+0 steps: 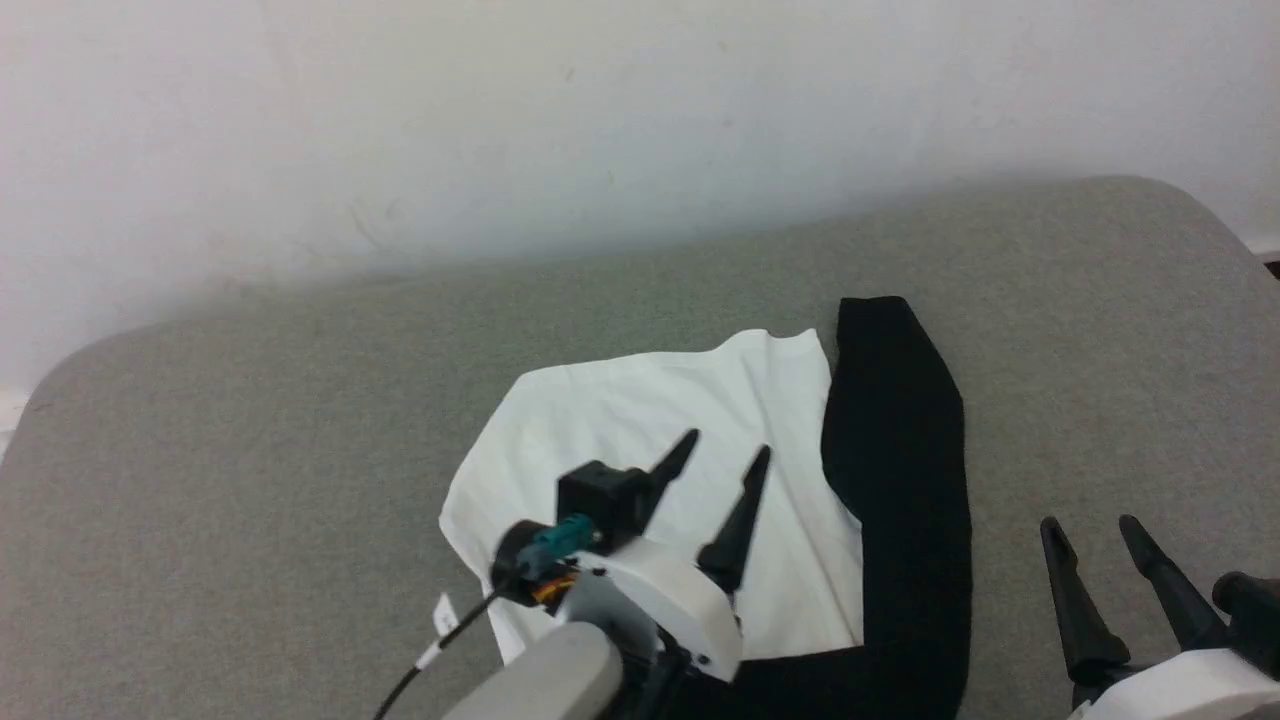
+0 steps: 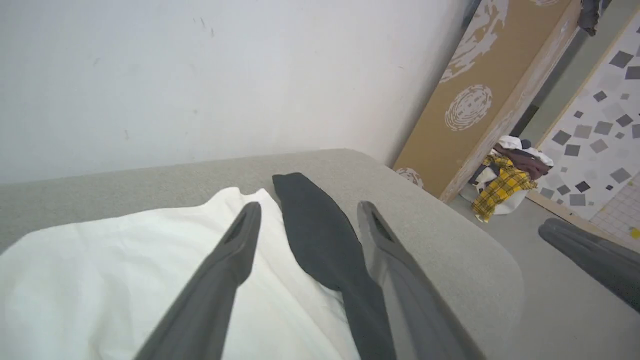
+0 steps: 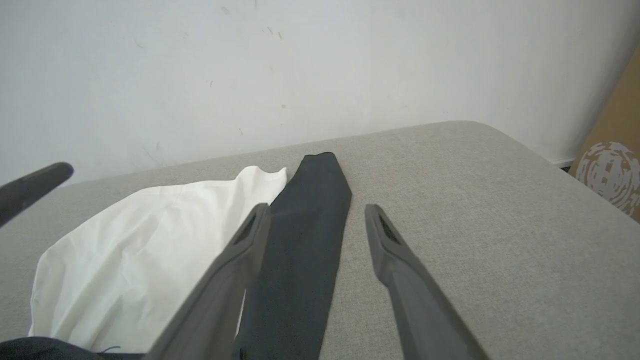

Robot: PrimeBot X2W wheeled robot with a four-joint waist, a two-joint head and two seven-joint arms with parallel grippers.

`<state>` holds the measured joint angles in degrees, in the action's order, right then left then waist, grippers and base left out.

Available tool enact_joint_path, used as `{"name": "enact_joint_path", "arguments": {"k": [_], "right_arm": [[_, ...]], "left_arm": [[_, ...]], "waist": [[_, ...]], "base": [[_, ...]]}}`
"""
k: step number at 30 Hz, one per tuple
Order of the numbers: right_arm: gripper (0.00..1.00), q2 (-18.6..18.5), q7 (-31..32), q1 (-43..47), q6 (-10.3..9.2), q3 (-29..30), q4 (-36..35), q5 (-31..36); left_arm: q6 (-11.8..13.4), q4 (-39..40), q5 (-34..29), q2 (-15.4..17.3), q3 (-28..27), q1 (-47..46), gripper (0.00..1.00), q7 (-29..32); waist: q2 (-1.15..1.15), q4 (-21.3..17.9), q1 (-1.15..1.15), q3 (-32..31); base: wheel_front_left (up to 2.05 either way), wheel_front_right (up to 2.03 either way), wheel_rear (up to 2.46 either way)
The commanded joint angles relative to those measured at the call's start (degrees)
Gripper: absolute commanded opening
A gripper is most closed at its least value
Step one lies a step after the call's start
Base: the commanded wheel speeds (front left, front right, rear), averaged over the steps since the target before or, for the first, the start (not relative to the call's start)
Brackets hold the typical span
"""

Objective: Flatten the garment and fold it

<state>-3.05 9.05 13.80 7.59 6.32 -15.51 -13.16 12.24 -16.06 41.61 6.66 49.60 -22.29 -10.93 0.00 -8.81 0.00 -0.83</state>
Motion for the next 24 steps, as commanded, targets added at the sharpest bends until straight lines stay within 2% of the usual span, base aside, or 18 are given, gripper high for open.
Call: {"name": "enact_joint_path", "arguments": {"k": [1, 6, 10, 11, 17, 20, 23, 24], "right_arm": [[1.00, 0.17, 0.30, 0.53, -0.10, -0.15, -0.28, 0.24], [1.00, 0.17, 0.96, 0.49, -0.10, -0.50, 0.40, 0.65], [1.00, 0.17, 1.18, -0.13, -0.10, -0.18, 1.47, 0.81], [1.00, 0.17, 1.18, -0.13, -0.10, -0.18, 1.47, 0.81], [1.00, 0.17, 1.70, -1.38, -0.10, 1.20, 3.71, -0.44], [1.00, -0.63, 3.17, -4.12, -0.10, 2.97, 8.33, -2.13], [1.00, -2.92, 4.87, -9.09, -0.10, 4.79, 14.85, -4.81], [1.00, -4.93, 6.78, -13.45, -0.10, 6.04, 20.27, -7.21]], "left_arm": [[1.63, 0.80, -0.83, 1.81, -2.32, 0.80, 1.00, -1.82], [4.74, 3.96, -1.28, 6.12, -10.39, 5.19, 1.00, -3.87], [6.36, 8.56, -3.78, 9.32, -19.25, 10.36, 1.00, -4.04], [6.36, 8.56, -3.78, 9.32, -19.25, 10.36, 1.00, -4.04], [4.99, 13.82, -8.96, 12.46, -27.97, 18.47, 1.00, -4.06], [4.57, 15.04, -10.95, 13.54, -30.30, 21.02, 1.00, -4.06], [4.50, 16.05, -12.06, 13.81, -32.09, 22.41, 1.00, -4.06], [4.53, 16.73, -12.80, 13.73, -32.68, 22.65, 1.00, -4.06]], "waist": [[0.00, 2.49, 0.00, -1.61], [0.00, 4.32, 0.00, -2.28], [0.00, 5.93, 0.00, -2.41], [0.00, 5.93, 0.00, -2.41], [0.00, 8.21, 0.00, -1.76], [0.00, 9.02, 0.00, -0.55], [0.00, 9.91, 0.00, 1.37], [0.00, 10.61, 0.00, 3.09]], "base": [[0.00, 0.00, 0.00], [0.00, 0.00, 0.00], [0.00, 0.00, 0.00], [0.00, 0.00, 0.00], [0.00, 0.00, 0.00], [0.00, 0.00, 0.00], [0.00, 0.00, 0.00], [0.00, 0.00, 0.00]]}}
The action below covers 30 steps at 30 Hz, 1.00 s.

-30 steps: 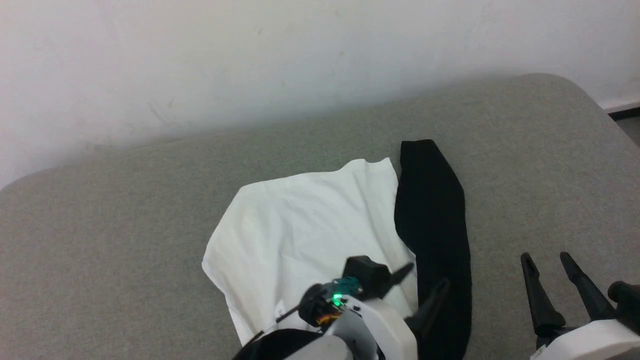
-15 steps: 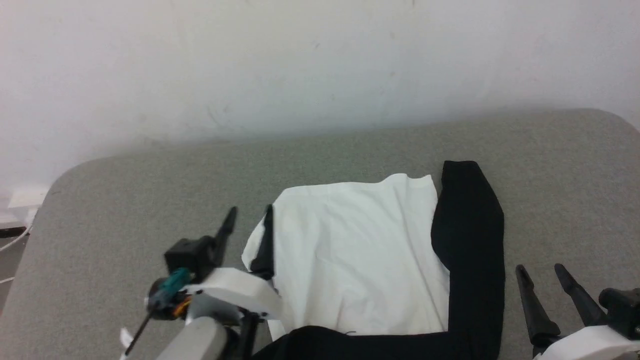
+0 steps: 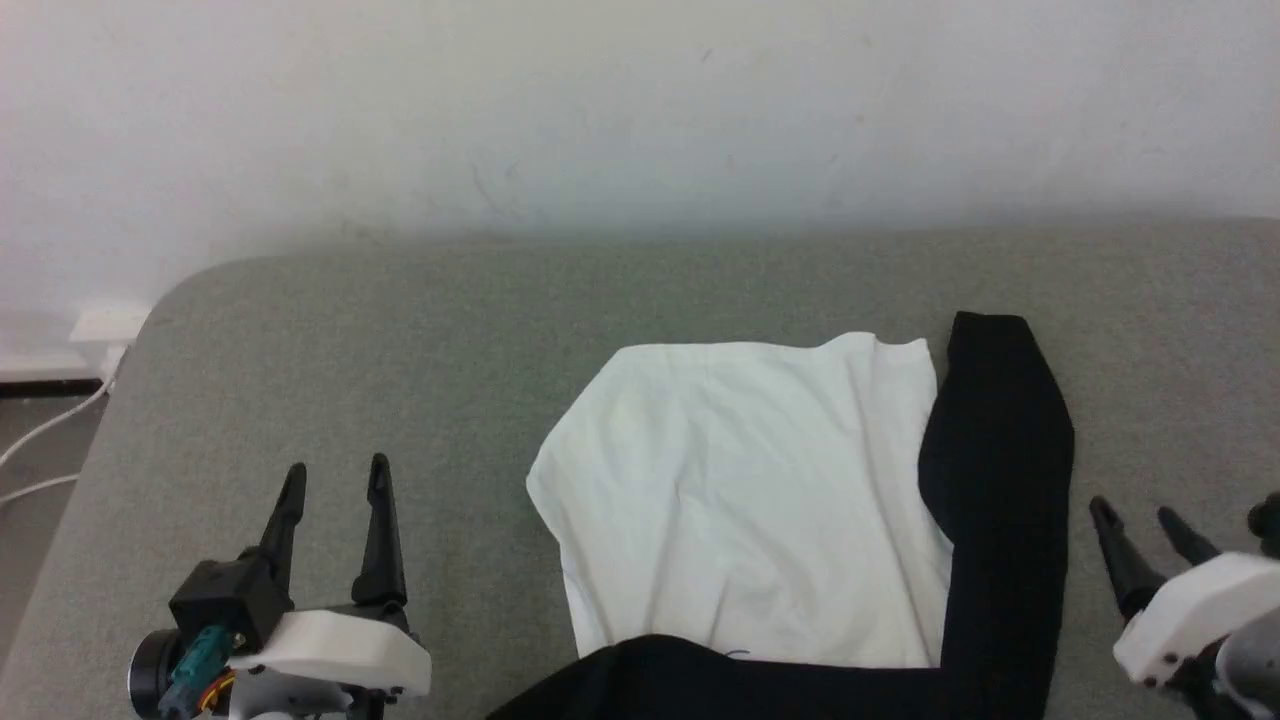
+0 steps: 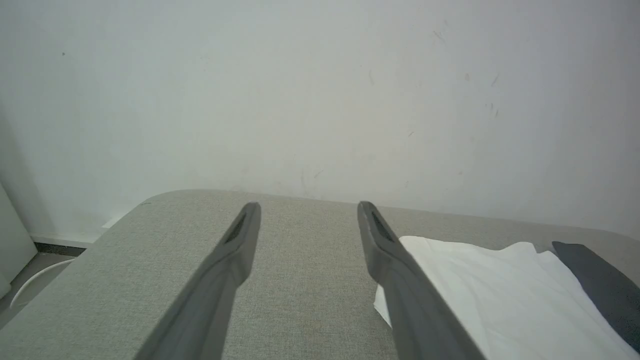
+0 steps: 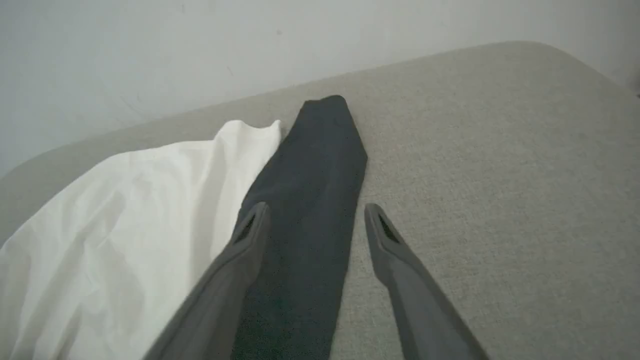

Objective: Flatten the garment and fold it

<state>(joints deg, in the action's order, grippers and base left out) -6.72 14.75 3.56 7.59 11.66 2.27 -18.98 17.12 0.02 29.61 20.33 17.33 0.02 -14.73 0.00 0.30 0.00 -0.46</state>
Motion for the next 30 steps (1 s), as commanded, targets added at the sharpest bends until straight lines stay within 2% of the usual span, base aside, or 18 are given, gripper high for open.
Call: {"name": "enact_joint_path", "arguments": {"k": [1, 2, 3, 8, 15, 21, 27, 28, 29, 30], "right_arm": [[1.00, -1.26, 1.08, -3.21, -0.10, 0.70, 2.50, -1.38], [1.00, -3.50, 3.26, -8.19, -0.10, 1.80, 8.15, -4.01], [1.00, -3.50, 3.26, -8.19, -0.10, 1.80, 8.15, -4.01], [1.00, -9.30, 10.52, -20.60, -0.10, 1.79, 20.72, -7.96], [1.00, -15.46, 19.37, -35.43, -0.10, 0.99, 31.36, -10.42], [1.00, -18.05, 23.02, -42.15, -0.10, 0.11, 37.95, -8.38], [0.98, -17.36, 26.49, -43.20, -0.10, 0.36, 44.62, -7.52], [0.88, -17.16, 27.55, -43.17, -0.10, 0.43, 45.71, -7.43], [0.29, -16.83, 28.55, -43.18, -0.10, 0.57, 46.71, -7.54], [0.00, -16.47, 29.57, -43.30, -0.10, 0.54, 47.46, -7.74]], "left_arm": [[-0.35, 0.66, -0.81, 0.06, -0.42, 0.34, 1.00, -0.26], [-0.61, 1.53, -1.43, -0.34, -0.59, 0.02, 1.00, -0.26], [-0.61, 1.53, -1.43, -0.34, -0.59, 0.02, 1.00, -0.26], [-1.33, 3.67, -2.84, -1.81, -0.32, -2.28, 1.00, -0.27], [-1.67, 6.78, -4.92, -4.13, -0.04, -6.08, 1.00, -0.27], [-2.39, 7.46, -6.43, -6.11, 0.51, -8.79, 1.00, -0.27], [-3.07, 6.31, -7.60, -7.17, 0.69, -9.42, 1.00, -0.27], [-3.13, 6.13, -7.76, -7.29, 0.62, -9.38, 1.00, -0.27], [-3.21, 5.93, -7.87, -7.42, 0.54, -9.33, 1.00, -0.27], [-3.32, 5.71, -7.96, -7.51, 0.47, -9.26, 1.00, -0.27]], "waist": [[0.00, 1.50, 0.00, 2.71], [0.00, 2.36, 0.00, 4.55], [0.00, 2.36, 0.00, 4.55], [0.00, 4.82, 0.00, 9.92], [0.00, 7.79, 0.00, 18.04], [0.00, 9.63, 0.00, 22.17], [0.00, 9.89, 0.00, 22.41], [0.00, 9.81, 0.00, 22.28], [0.00, 9.71, 0.00, 22.09], [0.00, 9.56, 0.00, 21.86]], "base": [[0.00, 0.00, 0.00], [0.00, 0.00, 0.00], [0.00, 0.00, 0.00], [0.00, 0.00, 0.00], [0.00, 0.00, 0.00], [0.00, 0.00, 0.00], [0.00, 0.00, 0.00], [0.00, 0.00, 0.00], [0.00, 0.00, 0.00], [0.00, 0.00, 0.00]]}}
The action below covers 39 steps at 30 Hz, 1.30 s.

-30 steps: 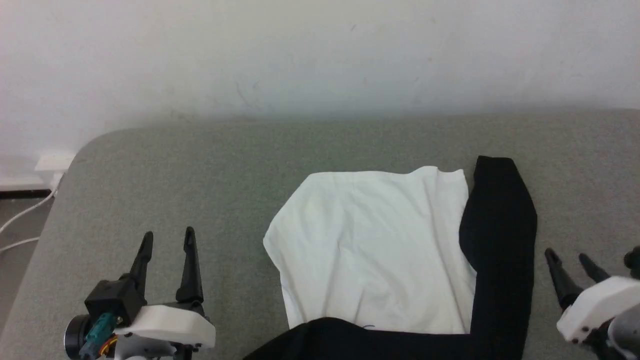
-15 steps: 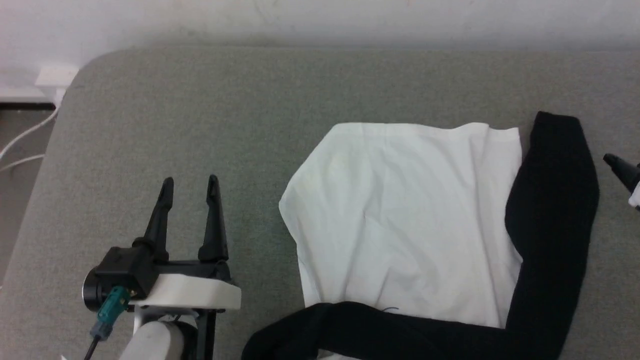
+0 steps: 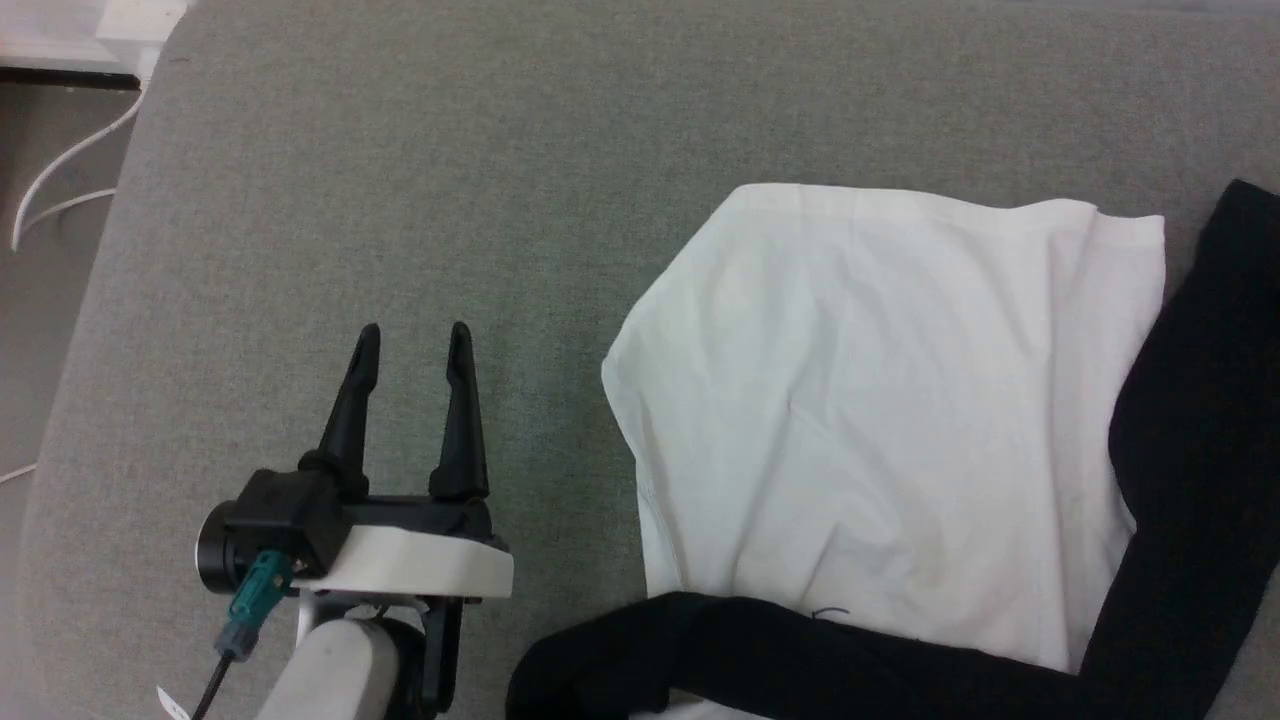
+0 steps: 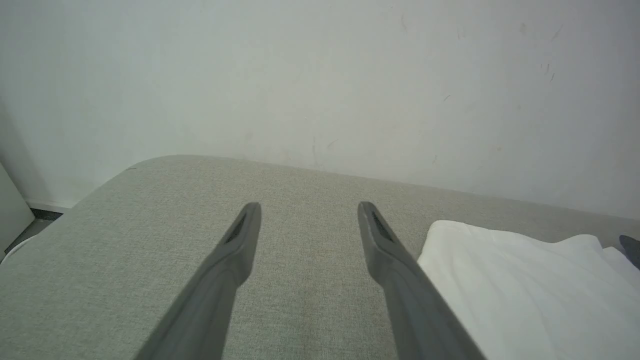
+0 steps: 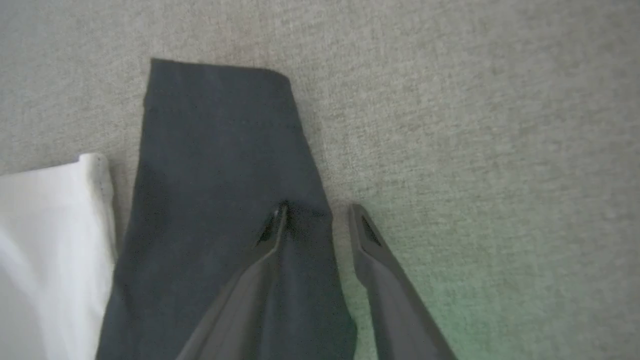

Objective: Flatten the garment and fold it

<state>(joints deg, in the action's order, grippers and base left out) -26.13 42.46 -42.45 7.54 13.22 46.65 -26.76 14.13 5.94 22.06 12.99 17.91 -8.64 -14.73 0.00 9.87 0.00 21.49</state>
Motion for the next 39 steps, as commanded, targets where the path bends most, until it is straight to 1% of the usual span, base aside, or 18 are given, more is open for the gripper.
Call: {"name": "enact_joint_path", "arguments": {"k": [1, 4, 7, 11, 15, 19, 24, 26, 29, 32, 34, 36, 39], "right_arm": [[0.00, 3.15, 2.25, 2.56, -0.05, -1.18, 3.40, 0.03], [0.00, 3.32, 0.85, 1.96, -0.05, -1.90, 2.54, -0.04], [0.00, 2.18, -2.67, 1.92, -0.05, -3.39, 0.26, 0.54], [0.00, 0.81, -7.92, 3.05, -0.05, -5.16, -4.23, 1.26], [0.00, 0.51, -9.14, 5.93, -0.05, -8.00, -10.38, 1.76], [0.00, 1.30, -9.38, 10.45, -0.05, -12.13, -19.91, 1.90], [0.00, 5.71, -7.89, 19.09, -0.05, -18.50, -34.34, 0.60], [0.00, 8.57, -7.97, 22.22, -0.05, -21.18, -39.21, -0.20], [0.00, 13.53, -8.39, 25.96, -0.05, -25.20, -43.18, -1.04], [0.00, 18.89, -9.83, 27.68, -0.05, -29.14, -42.92, -2.03], [0.00, 21.14, -11.42, 28.06, -0.05, -31.84, -41.21, -2.71], [0.00, 22.41, -12.81, 28.19, -0.05, -35.10, -39.12, -3.73], [0.00, 23.08, -14.73, 28.23, -0.05, -40.62, -35.27, -4.91]], "left_arm": [[-0.47, -0.43, -0.45, -0.25, -0.19, -0.53, 1.00, -0.27], [-0.83, -1.33, -0.51, -0.42, -0.39, -0.16, 1.00, -0.27], [-1.27, -2.38, -0.33, -0.59, -0.58, 0.48, 1.00, -0.27], [-1.69, -3.88, 0.17, -0.64, -0.98, 2.18, 1.00, -0.27], [-1.57, -5.08, 0.61, -0.26, -1.37, 4.43, 1.00, -0.26], [-1.23, -5.61, 1.15, 0.16, -1.60, 6.77, 1.00, -0.05], [-0.84, -5.49, 1.64, 0.90, -1.59, 9.33, 1.00, 0.96], [-0.46, -5.12, 1.66, 1.33, -1.69, 10.30, 1.00, 1.53], [-0.13, -4.51, 1.75, 1.81, -1.64, 11.43, 1.00, 2.30], [0.04, -3.87, 1.79, 2.14, -1.41, 12.04, 1.00, 3.01], [-0.05, -3.65, 1.77, 2.13, -0.98, 11.89, 1.00, 3.51], [-0.15, -3.50, 1.74, 2.09, -0.59, 11.61, 1.00, 3.86], [-0.33, -3.56, 1.68, 1.97, -0.04, 11.08, 1.00, 4.18]], "waist": [[0.00, -0.21, 0.00, -0.37], [0.00, -0.87, 0.00, -1.82], [0.00, -1.47, 0.00, -4.33], [0.00, -2.63, 0.00, -9.22], [0.00, -4.09, 0.00, -14.07], [0.00, -5.45, 0.00, -18.22], [0.00, -6.61, 0.00, -22.61], [0.00, -7.10, 0.00, -23.71], [0.00, -7.39, 0.00, -25.01], [0.00, -7.22, 0.00, -25.41], [0.00, -6.56, 0.00, -25.33], [0.00, -5.86, 0.00, -24.93], [0.00, -4.75, 0.00, -23.90]], "base": [[0.00, 0.00, 0.00], [0.00, 0.00, 0.00], [0.00, 0.00, 0.00], [0.00, 0.00, 0.00], [0.00, 0.00, 0.00], [0.00, 0.00, 0.00], [0.00, 0.00, 0.00], [0.00, 0.00, 0.00], [0.00, 0.00, 0.00], [0.00, 0.00, 0.00], [0.00, 0.00, 0.00], [0.00, 0.00, 0.00], [0.00, 0.00, 0.00]]}}
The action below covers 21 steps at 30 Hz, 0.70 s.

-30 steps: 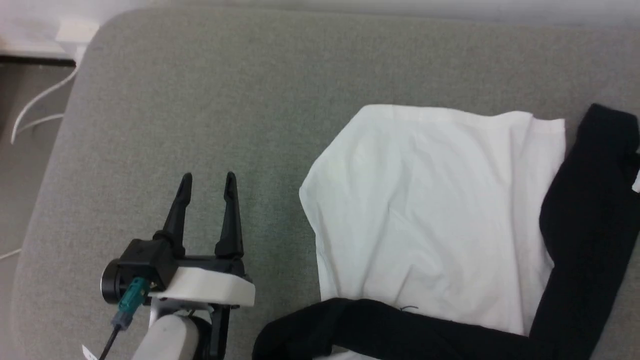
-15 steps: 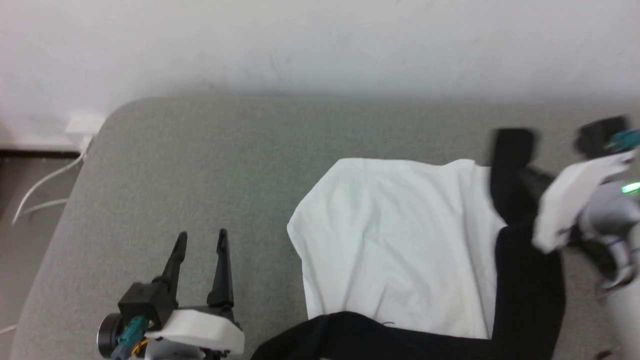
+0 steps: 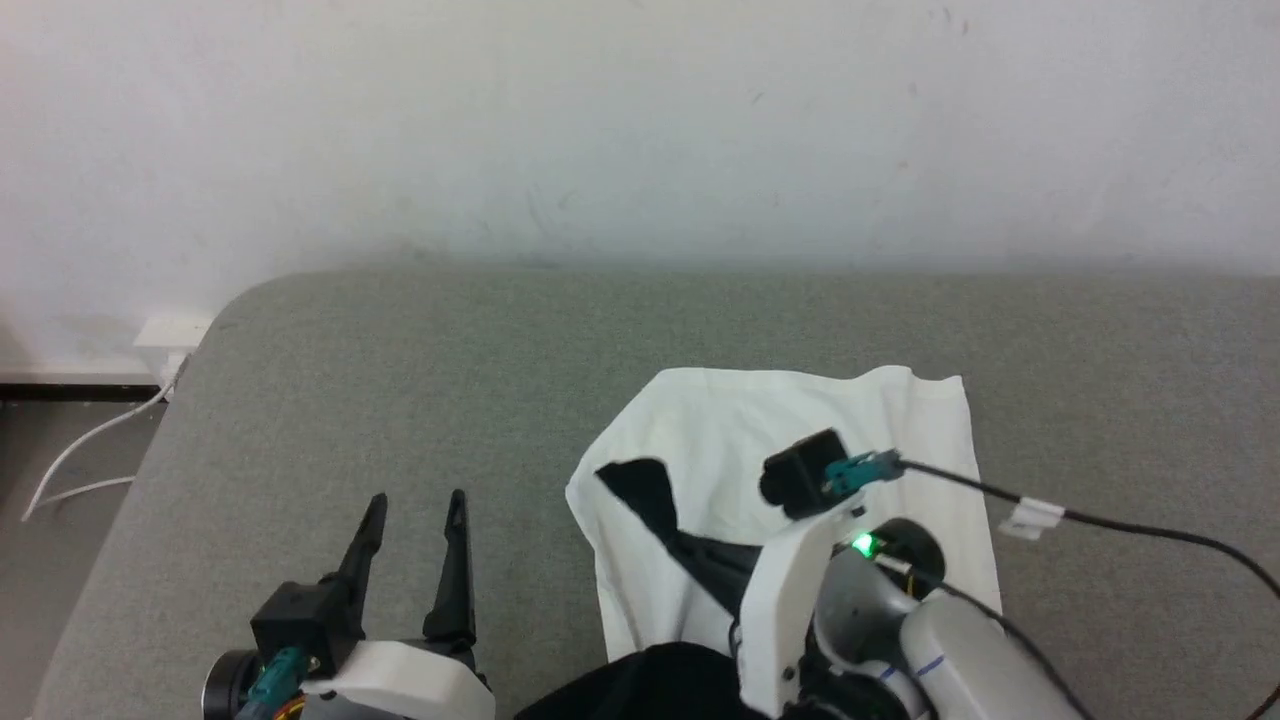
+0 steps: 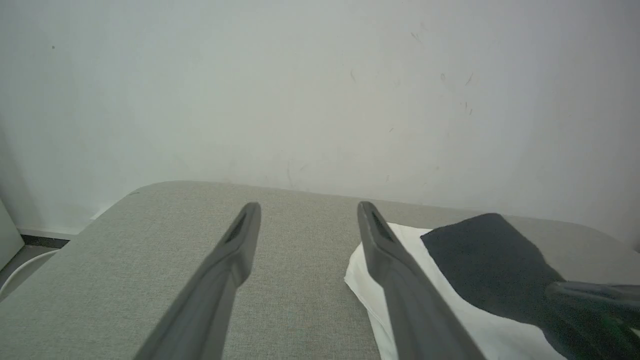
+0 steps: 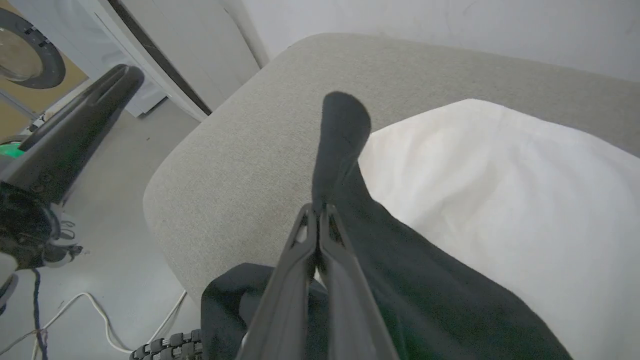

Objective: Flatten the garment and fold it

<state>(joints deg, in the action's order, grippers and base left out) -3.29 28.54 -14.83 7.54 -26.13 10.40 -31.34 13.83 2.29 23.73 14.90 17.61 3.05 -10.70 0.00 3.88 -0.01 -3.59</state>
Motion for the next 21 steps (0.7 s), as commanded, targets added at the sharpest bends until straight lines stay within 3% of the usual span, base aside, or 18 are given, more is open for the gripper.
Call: {"name": "enact_joint_path", "arguments": {"k": [1, 8, 9, 10, 11, 14, 21], "right_arm": [[0.00, 0.32, -1.48, 0.83, -0.05, -2.97, 2.22, -1.04], [0.00, 0.39, -6.42, 1.39, -0.05, -15.66, 10.54, -6.73], [0.22, 0.40, -6.80, 1.22, -0.05, -16.87, 11.83, -7.00], [0.55, 0.40, -7.50, 0.85, -0.05, -17.85, 12.92, -6.95], [1.00, 0.40, -8.42, 0.48, -0.05, -18.54, 13.78, -6.99], [1.00, 0.40, -10.49, -0.54, -0.05, -20.07, 14.49, -6.94], [1.00, -0.58, -23.66, -2.92, -0.05, -19.45, 9.85, -3.32]], "left_arm": [[-0.09, -0.02, 0.04, -0.03, 0.40, -0.78, 1.00, 0.15], [-0.32, -1.33, 0.40, -0.76, 0.78, -1.81, 1.00, -0.55], [-0.32, -1.54, 0.46, -0.82, 0.73, -1.91, 1.00, -0.69], [-0.32, -1.78, 0.52, -0.88, 0.71, -2.02, 1.00, -0.79], [-0.33, -2.02, 0.59, -0.94, 0.70, -2.15, 1.00, -0.86], [-0.30, -2.45, 0.72, -0.98, 0.57, -2.35, 1.00, -1.04], [0.25, -3.61, 1.34, -0.47, -0.36, -1.66, 1.00, -1.26]], "waist": [[0.00, 1.51, 0.01, 1.49], [0.00, 2.37, 0.01, 3.53], [0.00, 2.29, 0.01, 3.71], [0.00, 2.24, 0.01, 3.81], [0.00, 2.18, 0.01, 3.93], [0.00, 1.85, 0.01, 3.94], [0.00, 0.06, 0.01, 2.20]], "base": [[0.00, 0.00, 0.00], [0.00, 0.00, 0.00], [0.00, 0.00, 0.00], [0.00, 0.00, 0.00], [0.00, 0.00, 0.00], [0.00, 0.00, 0.00], [0.00, 0.00, 0.00]]}}
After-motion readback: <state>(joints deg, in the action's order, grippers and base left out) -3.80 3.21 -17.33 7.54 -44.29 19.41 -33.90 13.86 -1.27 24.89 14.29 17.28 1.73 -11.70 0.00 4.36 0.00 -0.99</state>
